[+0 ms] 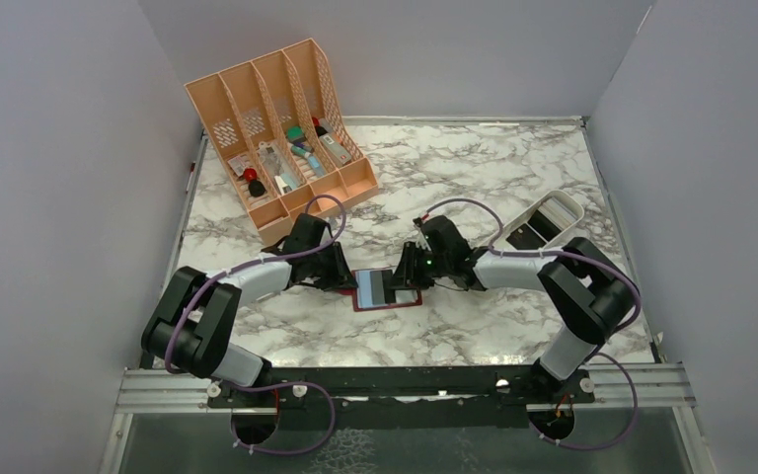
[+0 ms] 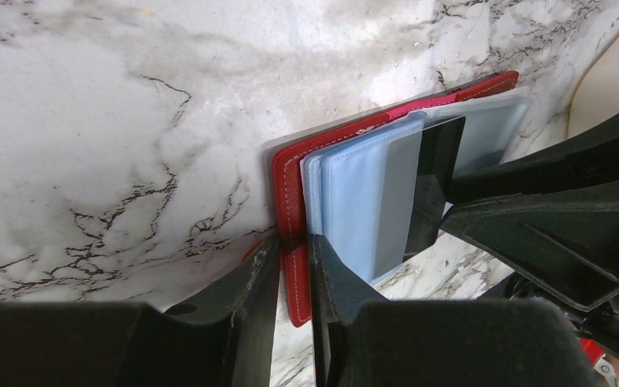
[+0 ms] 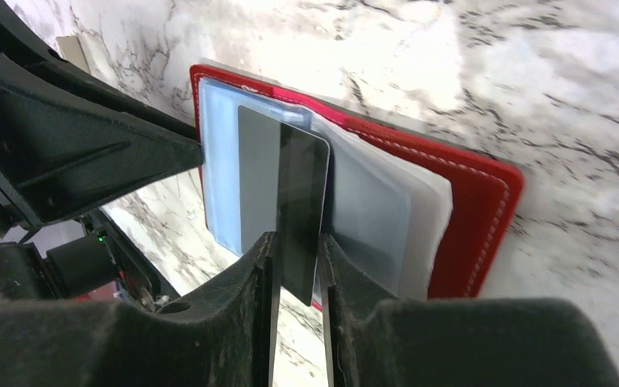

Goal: Put the credit cards into the card holder
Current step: Insert the credit card into the card holder.

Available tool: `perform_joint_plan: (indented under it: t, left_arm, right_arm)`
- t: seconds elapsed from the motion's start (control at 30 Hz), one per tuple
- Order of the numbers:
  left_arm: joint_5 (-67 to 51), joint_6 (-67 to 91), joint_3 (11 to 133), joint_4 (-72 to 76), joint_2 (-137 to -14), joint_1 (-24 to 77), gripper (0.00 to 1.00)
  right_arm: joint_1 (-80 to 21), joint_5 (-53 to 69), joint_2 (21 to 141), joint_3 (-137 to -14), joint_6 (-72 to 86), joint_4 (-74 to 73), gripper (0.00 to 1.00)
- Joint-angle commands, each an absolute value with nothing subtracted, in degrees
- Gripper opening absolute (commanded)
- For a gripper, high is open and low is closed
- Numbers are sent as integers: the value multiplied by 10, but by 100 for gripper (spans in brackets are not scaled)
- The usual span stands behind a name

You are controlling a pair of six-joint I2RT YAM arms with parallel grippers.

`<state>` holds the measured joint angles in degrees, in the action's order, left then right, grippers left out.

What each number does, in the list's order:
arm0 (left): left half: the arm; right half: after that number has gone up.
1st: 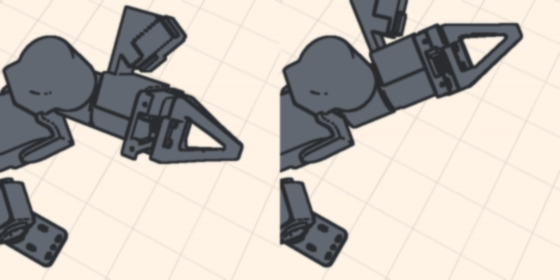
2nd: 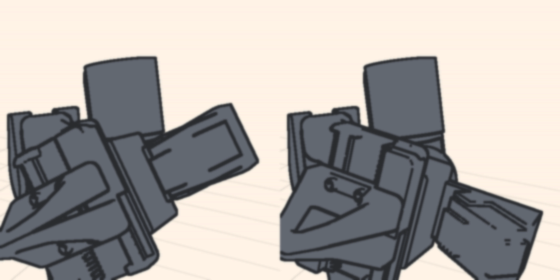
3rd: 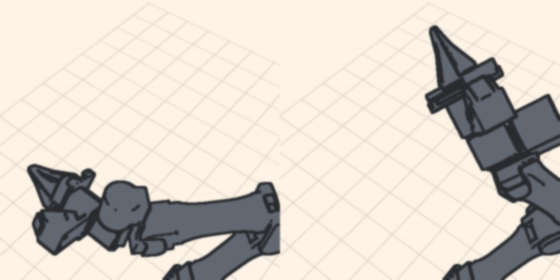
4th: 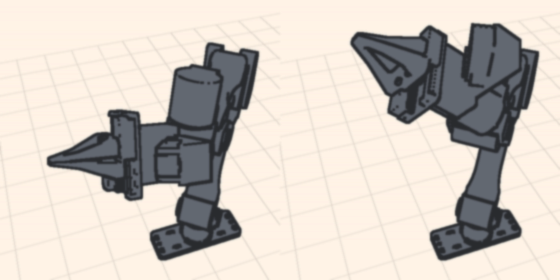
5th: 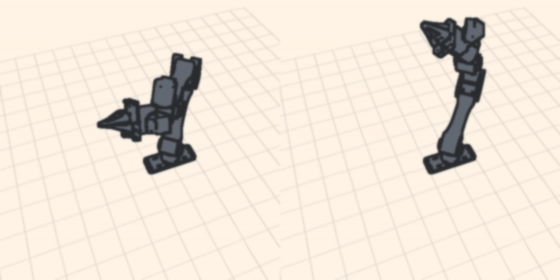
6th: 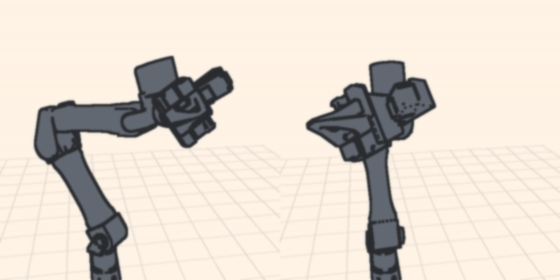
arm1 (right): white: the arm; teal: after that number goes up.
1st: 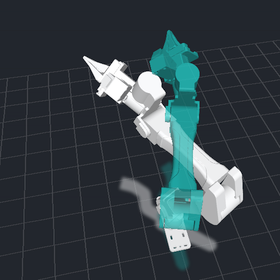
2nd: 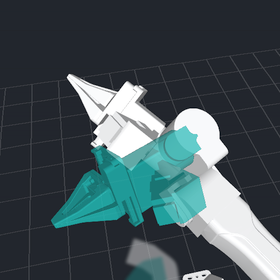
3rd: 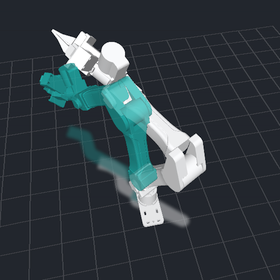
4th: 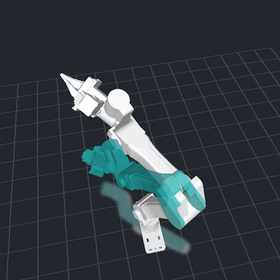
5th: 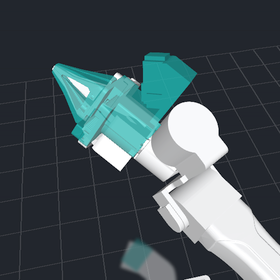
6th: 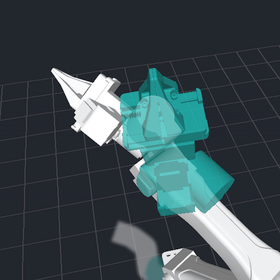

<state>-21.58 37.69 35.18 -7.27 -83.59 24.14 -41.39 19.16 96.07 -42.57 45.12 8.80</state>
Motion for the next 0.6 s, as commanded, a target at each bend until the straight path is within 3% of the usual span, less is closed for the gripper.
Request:
perform_joint_plan:
  t: [0.0,0.43,0.57]
  left_arm:
    - [-201,372,361,-88,-844,250,24]
    - [-186,371,389,-130,-810,250,24]
    - [-201,380,387,-127,-788,250,30]
  right_arm:
    - [-433,211,988,-456,447,93,27]
    - [-452,220,1000,-437,479,135,19]
    - [-452,199,995,-428,478,126,13]
